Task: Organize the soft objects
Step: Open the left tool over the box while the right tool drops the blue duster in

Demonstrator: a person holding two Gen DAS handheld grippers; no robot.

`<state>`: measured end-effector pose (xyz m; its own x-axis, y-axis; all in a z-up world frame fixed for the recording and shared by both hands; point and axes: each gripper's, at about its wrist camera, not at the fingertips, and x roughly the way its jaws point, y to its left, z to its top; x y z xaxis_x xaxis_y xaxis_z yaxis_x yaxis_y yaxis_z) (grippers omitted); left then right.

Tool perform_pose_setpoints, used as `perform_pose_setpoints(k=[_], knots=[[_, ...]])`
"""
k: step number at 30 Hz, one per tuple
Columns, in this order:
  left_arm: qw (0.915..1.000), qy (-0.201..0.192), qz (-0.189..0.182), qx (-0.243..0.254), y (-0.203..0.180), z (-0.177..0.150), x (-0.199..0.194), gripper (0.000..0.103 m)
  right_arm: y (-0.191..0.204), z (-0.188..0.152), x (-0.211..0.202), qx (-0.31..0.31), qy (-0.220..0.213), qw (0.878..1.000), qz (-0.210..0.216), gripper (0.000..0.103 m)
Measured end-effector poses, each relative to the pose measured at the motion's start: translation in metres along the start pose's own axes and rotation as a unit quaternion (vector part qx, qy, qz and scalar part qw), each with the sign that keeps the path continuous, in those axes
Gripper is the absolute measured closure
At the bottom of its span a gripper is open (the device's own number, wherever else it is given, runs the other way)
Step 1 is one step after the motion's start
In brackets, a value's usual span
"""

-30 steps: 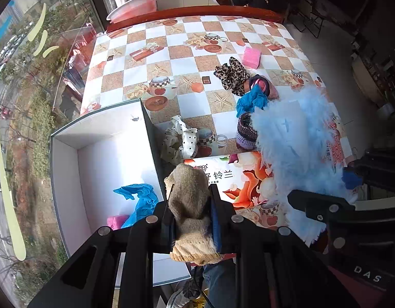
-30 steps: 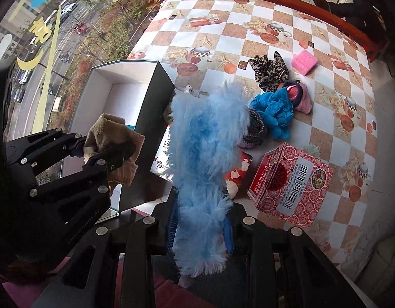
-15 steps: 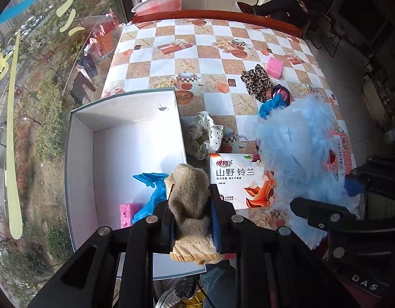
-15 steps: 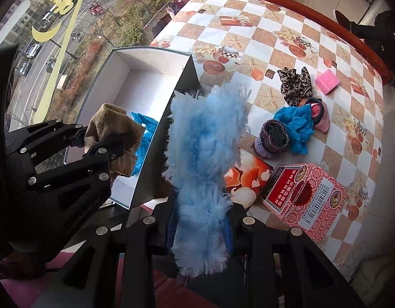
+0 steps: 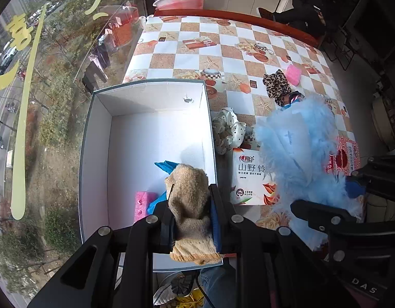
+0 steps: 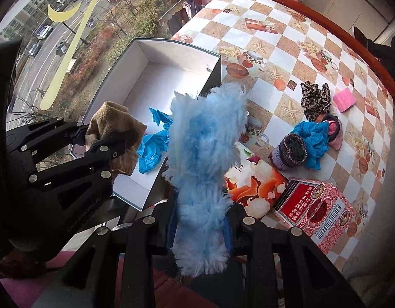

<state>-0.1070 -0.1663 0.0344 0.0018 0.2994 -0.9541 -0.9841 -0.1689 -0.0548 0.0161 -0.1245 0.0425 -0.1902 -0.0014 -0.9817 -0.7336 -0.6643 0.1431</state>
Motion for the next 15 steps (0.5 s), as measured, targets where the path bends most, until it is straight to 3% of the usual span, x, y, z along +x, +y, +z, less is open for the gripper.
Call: perform_pose_setpoints(k=[15], knots=[[0.9992,0.003,0.009,-0.038,0.027,-0.008,0.002,0.080,0.024,0.013,0.006,-0.034,0.003,0.999,0.001,0.072]])
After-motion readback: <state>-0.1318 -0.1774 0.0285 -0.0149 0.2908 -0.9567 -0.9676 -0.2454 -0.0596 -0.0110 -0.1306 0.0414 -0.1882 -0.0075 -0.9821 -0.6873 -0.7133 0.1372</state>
